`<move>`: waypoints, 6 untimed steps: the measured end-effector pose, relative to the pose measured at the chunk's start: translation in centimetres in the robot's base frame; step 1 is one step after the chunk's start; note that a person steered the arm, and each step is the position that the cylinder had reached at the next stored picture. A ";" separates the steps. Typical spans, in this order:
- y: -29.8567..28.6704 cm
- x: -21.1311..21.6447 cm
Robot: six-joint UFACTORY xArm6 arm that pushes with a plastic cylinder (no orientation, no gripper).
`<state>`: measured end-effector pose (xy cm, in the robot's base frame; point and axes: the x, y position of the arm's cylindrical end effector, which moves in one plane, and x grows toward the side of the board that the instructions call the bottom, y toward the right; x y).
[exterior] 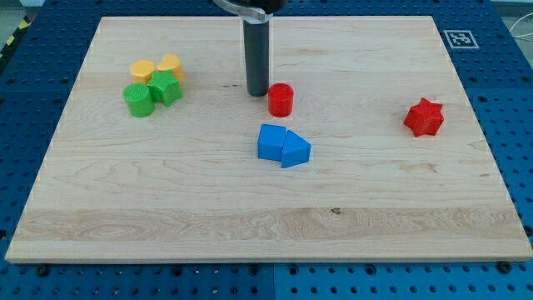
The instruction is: Move the red circle closer to the red star
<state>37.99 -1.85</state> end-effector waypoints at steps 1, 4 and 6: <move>0.9 1.3; 5.6 3.9; 8.5 4.7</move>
<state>42.68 6.67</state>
